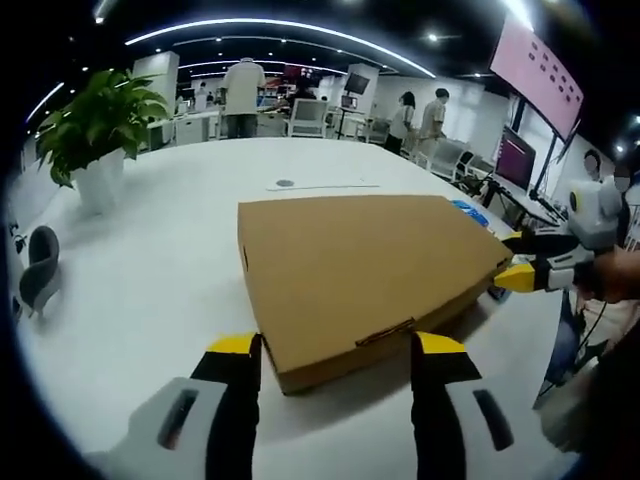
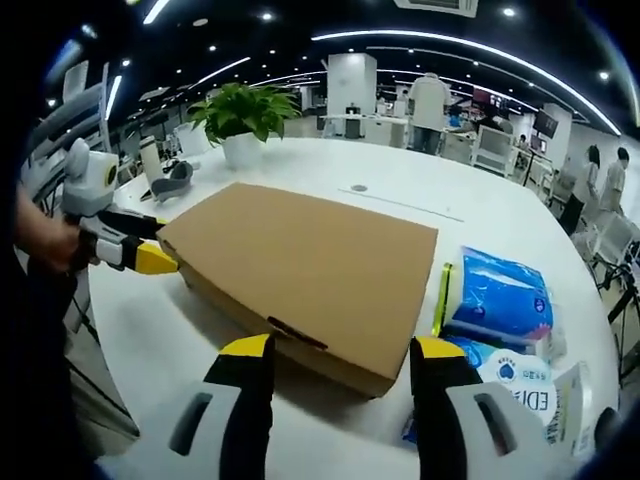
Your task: Operate the shoe box by opening the lid, removing the specified soft item, and placing it in the target area until the item is outside and the box remains undamaged.
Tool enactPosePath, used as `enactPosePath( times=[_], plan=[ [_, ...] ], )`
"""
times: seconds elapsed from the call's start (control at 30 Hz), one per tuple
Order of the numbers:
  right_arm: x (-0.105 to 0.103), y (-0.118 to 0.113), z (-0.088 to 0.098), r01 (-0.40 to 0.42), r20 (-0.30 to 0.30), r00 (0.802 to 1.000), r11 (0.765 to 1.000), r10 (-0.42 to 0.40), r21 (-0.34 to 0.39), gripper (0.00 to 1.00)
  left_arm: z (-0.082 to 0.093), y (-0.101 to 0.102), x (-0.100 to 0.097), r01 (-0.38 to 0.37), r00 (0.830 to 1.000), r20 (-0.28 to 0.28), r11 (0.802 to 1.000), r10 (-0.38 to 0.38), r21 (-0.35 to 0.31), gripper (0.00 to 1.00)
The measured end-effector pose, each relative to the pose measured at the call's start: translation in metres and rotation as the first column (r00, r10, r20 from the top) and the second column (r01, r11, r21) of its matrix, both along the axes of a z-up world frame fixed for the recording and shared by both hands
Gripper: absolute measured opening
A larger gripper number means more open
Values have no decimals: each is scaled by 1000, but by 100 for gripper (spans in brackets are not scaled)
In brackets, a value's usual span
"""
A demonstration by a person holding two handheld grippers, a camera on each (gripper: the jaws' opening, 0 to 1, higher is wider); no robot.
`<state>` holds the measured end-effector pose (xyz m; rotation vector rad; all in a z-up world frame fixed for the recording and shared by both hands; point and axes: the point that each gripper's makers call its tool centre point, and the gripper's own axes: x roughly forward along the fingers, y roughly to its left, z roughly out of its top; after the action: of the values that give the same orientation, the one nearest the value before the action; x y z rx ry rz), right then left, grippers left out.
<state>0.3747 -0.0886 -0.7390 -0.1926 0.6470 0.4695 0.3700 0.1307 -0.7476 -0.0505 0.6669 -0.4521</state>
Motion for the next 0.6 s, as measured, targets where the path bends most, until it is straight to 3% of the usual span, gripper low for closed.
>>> enactPosePath(
  times=[0.6],
  plan=[
    [4,-9,0,18,-1,1000,1000,-18,-15,53,-1,-10,4,12,1000,-7,1000,-11,14,61]
  ],
)
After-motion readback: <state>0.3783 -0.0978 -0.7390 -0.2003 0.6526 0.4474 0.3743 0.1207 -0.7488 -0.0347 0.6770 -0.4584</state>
